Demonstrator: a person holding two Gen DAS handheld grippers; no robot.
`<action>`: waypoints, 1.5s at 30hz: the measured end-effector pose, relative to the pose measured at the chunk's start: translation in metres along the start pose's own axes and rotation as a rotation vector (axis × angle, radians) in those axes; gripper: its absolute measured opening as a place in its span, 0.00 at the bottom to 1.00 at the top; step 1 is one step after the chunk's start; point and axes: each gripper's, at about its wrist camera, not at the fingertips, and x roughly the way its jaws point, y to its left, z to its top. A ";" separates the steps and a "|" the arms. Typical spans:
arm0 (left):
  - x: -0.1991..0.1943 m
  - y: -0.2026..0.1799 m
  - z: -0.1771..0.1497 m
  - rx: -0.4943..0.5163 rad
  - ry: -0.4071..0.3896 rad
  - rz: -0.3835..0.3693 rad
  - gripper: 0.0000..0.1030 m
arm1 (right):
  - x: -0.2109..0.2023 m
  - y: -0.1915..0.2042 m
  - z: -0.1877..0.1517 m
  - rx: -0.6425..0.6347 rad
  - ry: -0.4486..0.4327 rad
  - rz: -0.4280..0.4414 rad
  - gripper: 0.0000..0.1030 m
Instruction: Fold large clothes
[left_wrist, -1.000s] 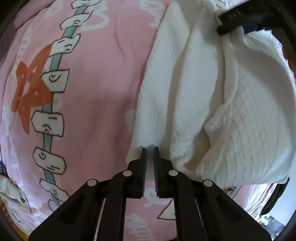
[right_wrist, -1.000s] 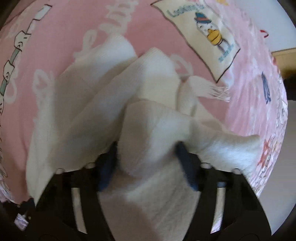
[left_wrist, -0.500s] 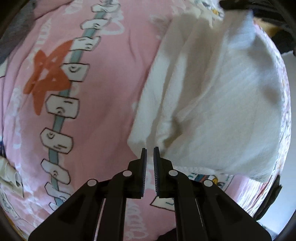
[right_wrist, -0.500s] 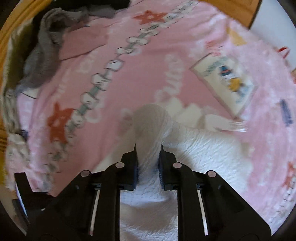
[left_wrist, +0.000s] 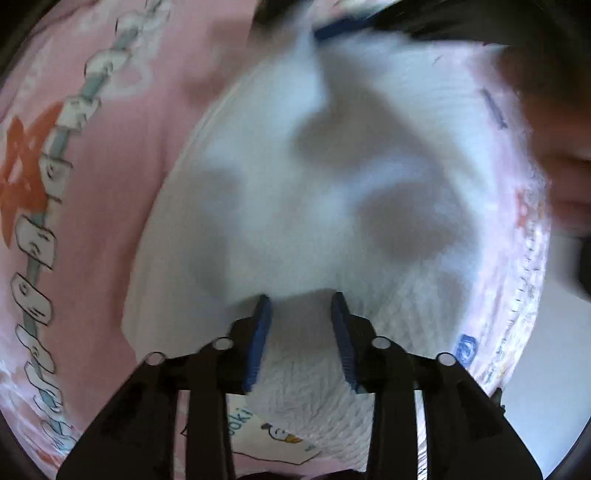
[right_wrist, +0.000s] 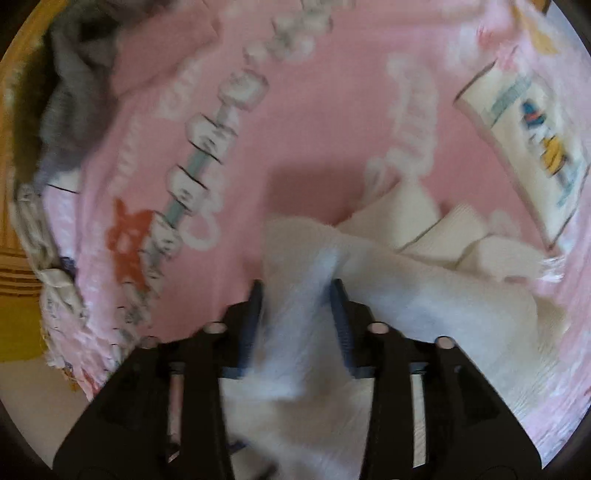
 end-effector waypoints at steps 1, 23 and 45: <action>0.001 -0.001 -0.003 0.008 -0.002 0.032 0.17 | -0.027 -0.008 -0.008 0.033 -0.066 0.039 0.45; 0.018 0.012 0.010 -0.065 0.113 0.199 0.03 | -0.045 -0.092 -0.155 0.294 -0.220 0.049 0.02; 0.039 -0.060 0.128 0.227 0.186 0.325 0.03 | 0.019 -0.011 -0.261 0.365 -0.296 0.051 0.00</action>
